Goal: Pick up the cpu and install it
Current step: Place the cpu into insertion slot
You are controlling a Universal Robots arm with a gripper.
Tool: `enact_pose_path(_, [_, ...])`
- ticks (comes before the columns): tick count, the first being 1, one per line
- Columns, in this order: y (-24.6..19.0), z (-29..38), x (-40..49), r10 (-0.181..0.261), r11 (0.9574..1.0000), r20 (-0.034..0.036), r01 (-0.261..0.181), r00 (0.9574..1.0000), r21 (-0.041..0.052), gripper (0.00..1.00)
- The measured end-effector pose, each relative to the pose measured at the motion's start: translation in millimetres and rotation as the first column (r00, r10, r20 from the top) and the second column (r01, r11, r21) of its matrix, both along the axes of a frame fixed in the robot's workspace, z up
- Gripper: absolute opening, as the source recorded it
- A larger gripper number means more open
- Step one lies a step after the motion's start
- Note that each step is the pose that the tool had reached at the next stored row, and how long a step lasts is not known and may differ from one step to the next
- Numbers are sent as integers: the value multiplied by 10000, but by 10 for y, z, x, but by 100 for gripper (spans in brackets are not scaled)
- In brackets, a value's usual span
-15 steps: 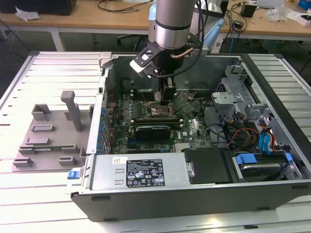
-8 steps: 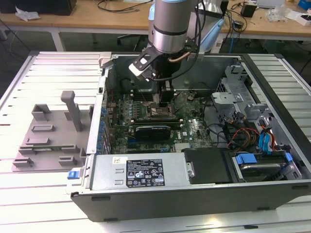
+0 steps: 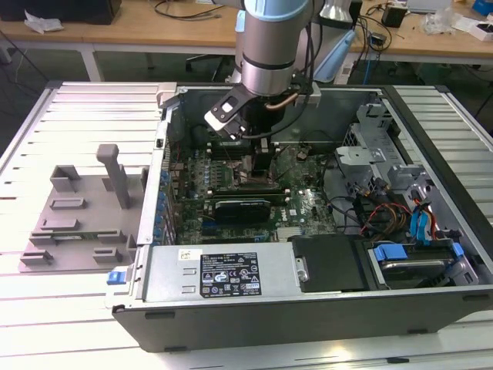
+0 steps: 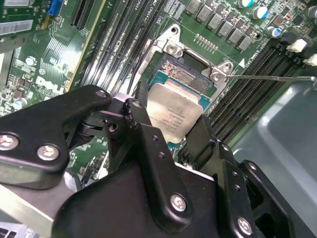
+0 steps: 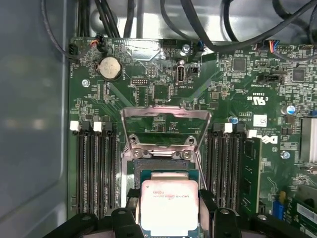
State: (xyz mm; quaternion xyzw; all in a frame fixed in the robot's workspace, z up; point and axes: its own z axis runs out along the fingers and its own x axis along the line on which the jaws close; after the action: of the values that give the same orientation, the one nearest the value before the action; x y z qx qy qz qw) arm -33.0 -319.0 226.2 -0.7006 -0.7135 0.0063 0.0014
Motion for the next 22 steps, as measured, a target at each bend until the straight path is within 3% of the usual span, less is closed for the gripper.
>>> enact_pose_path(7, [3,-107,-8,-89,10000,0,89,10000,0,55])
enact_pose_path(13, [32,-203,-24,-93,10000,0,93,10000,0,55])
enact_pose_path(22, [34,-263,-24,-99,10000,-1,99,10000,0,55])
